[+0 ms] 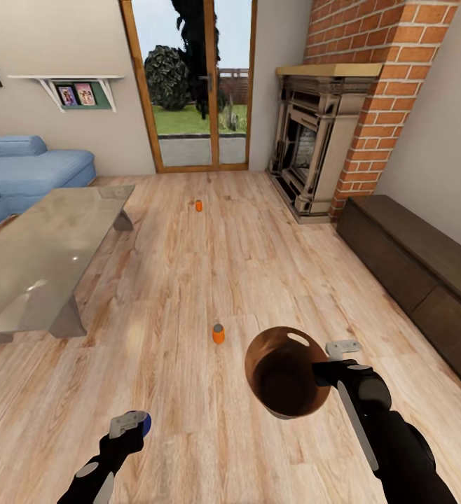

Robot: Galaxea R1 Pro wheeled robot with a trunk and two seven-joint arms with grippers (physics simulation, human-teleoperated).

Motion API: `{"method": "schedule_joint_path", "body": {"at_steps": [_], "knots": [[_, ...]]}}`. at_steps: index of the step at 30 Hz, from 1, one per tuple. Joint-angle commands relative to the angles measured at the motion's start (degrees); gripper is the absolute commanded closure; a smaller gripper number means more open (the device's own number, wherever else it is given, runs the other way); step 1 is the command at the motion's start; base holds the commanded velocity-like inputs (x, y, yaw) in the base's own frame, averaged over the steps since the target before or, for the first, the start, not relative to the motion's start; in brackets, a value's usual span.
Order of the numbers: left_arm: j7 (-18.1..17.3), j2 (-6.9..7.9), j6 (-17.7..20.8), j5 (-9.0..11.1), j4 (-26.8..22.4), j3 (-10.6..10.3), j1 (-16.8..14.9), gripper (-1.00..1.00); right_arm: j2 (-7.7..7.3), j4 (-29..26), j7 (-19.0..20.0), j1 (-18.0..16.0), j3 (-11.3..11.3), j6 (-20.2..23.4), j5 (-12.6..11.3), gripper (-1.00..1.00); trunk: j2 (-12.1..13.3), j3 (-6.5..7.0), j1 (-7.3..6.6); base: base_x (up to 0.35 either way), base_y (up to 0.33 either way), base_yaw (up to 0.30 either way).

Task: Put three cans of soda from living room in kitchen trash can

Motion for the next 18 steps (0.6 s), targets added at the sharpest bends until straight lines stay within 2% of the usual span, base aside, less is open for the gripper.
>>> {"method": "schedule_joint_path", "body": {"at_steps": [1, 7, 13, 15, 16, 18], "knots": [[-0.03, 0.0, 0.0, 0.01, -0.04, 0.0, 0.0, 1.0, 0.01, -0.01, 0.18, 0.0, 0.0, -0.02, -0.47, 1.0, 0.0, 0.1, 0.0, 0.0, 0.0, 0.0], [-1.93, -0.01, 0.2, 0.13, -3.95, 0.1, 0.0, 1.0, 0.01, 0.08, 0.07, 0.01, 0.04, -0.04, -0.4, 1.0, 0.0, 0.25, 0.0, 0.0, 0.0, 0.0], [-6.53, 0.63, 3.06, 0.28, -8.94, 0.28, 0.0, 1.0, 0.0, 0.19, 0.05, 0.03, 0.04, -0.05, -0.39, 1.0, 0.0, 0.27, 0.0, 0.0, 0.0, 0.0], [-10.78, 1.0, 5.72, 0.32, -11.43, 0.37, 0.0, 1.0, -0.01, 0.4, 0.07, 0.04, 0.06, -0.05, -0.37, 1.0, 0.0, 0.27, 0.0, 0.0, 0.0, 0.0], [-16.11, 1.88, 9.87, 0.33, -14.49, 0.59, 0.0, 1.0, 0.0, 0.84, 0.05, 0.05, 0.09, -0.05, -0.33, 1.0, 0.0, 0.27, 0.0, 0.0, 0.0, 0.0], [-19.57, 2.41, 13.15, 0.34, -16.75, 0.84, 0.0, 1.0, 0.0, 1.14, 0.03, 0.05, 0.11, -0.05, -0.32, 1.0, 0.0, 0.27, 0.0, 0.0, 0.0, 0.0]]}}
